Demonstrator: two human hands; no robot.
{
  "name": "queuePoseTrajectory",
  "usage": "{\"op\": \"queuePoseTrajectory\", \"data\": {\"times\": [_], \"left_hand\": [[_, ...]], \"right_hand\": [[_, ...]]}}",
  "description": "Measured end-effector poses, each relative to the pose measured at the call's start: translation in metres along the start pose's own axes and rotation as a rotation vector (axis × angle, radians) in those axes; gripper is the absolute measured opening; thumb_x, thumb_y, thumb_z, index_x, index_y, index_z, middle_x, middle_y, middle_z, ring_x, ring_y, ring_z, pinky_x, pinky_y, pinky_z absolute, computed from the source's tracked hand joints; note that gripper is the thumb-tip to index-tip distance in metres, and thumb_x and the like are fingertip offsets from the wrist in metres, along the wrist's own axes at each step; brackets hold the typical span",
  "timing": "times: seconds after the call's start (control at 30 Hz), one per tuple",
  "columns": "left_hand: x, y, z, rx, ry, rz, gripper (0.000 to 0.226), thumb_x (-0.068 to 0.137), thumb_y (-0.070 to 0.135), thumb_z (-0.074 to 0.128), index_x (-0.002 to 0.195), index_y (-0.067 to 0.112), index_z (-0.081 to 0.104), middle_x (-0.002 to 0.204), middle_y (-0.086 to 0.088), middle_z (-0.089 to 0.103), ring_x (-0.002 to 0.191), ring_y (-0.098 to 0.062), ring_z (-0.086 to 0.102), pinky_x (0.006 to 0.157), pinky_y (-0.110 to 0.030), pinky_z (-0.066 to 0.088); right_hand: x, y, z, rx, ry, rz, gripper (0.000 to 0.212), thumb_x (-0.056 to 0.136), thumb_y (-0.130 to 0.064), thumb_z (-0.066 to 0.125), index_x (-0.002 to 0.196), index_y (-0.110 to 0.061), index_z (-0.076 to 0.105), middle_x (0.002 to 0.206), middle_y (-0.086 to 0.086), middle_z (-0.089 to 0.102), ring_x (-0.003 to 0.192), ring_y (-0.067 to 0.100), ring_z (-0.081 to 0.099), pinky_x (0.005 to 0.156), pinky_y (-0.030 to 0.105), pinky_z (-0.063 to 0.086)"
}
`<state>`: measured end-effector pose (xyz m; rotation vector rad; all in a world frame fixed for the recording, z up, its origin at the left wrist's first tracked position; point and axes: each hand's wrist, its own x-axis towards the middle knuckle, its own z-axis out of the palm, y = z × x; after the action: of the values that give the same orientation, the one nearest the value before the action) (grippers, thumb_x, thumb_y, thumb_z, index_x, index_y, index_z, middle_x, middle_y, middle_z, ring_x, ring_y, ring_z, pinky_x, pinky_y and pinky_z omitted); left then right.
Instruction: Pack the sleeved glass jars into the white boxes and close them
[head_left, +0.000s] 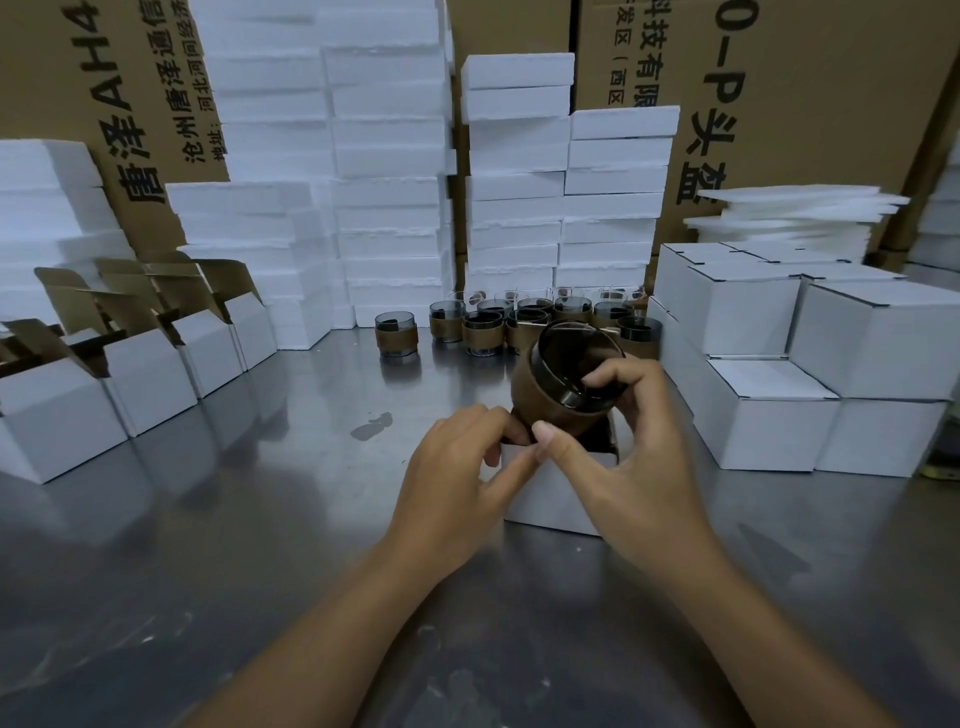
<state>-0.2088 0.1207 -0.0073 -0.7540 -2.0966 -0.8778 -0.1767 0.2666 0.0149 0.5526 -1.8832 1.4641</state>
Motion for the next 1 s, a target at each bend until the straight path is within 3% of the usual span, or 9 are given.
{"op": "queuePoseTrajectory", "data": {"times": [0.17,0.33,0.43,0.63,0.8,1.0], "left_hand": [[-0.001,-0.002,0.002,-0.023,0.024,0.004,0.027,0.085,0.042,0.052,0.076,0.018,0.056,0.067,0.011,0.047,0.065,-0.008,0.044,0.055,-0.026,0.042],[-0.001,-0.002,0.003,-0.017,0.051,0.034,0.026,0.084,0.041,0.054,0.074,0.017,0.056,0.065,0.008,0.048,0.063,-0.008,0.045,0.053,-0.027,0.044],[-0.001,-0.001,0.003,-0.030,0.046,0.037,0.027,0.084,0.041,0.054,0.075,0.016,0.058,0.065,0.008,0.049,0.063,-0.008,0.046,0.054,-0.028,0.044],[-0.001,0.001,0.001,-0.049,0.017,0.023,0.026,0.084,0.039,0.055,0.074,0.016,0.058,0.064,0.008,0.046,0.062,-0.008,0.044,0.058,-0.020,0.038],[-0.001,0.000,0.001,-0.040,0.006,0.011,0.028,0.084,0.039,0.054,0.074,0.013,0.058,0.063,0.005,0.047,0.061,-0.010,0.044,0.058,-0.023,0.039],[-0.001,0.000,0.000,-0.026,0.033,0.000,0.030,0.083,0.042,0.056,0.072,0.014,0.057,0.061,0.004,0.046,0.059,-0.009,0.042,0.058,-0.026,0.039]], "right_hand": [[0.000,0.001,0.001,-0.019,0.022,0.045,0.041,0.071,-0.004,0.076,0.093,-0.019,0.045,0.104,0.005,0.052,0.100,0.014,0.053,0.084,0.021,0.044],[0.001,0.001,0.000,0.018,0.037,0.076,0.041,0.070,-0.011,0.078,0.088,-0.022,0.043,0.099,-0.002,0.054,0.093,0.004,0.055,0.076,0.014,0.045],[0.001,0.003,-0.001,-0.030,0.053,0.032,0.040,0.073,-0.012,0.078,0.090,-0.026,0.044,0.100,-0.001,0.054,0.095,0.002,0.054,0.078,0.012,0.043],[0.000,0.008,-0.001,-0.290,0.027,-0.150,0.034,0.076,-0.011,0.073,0.093,-0.031,0.052,0.130,-0.002,0.041,0.117,-0.023,0.030,0.093,-0.001,0.027],[-0.001,0.012,0.000,-0.282,-0.038,-0.077,0.020,0.078,-0.019,0.067,0.085,-0.027,0.051,0.132,-0.011,0.037,0.115,-0.022,0.032,0.090,-0.002,0.028],[-0.001,0.015,-0.002,-0.316,-0.137,-0.009,0.017,0.087,-0.023,0.061,0.078,-0.027,0.046,0.128,-0.018,0.036,0.111,-0.025,0.032,0.083,-0.005,0.025]]}}
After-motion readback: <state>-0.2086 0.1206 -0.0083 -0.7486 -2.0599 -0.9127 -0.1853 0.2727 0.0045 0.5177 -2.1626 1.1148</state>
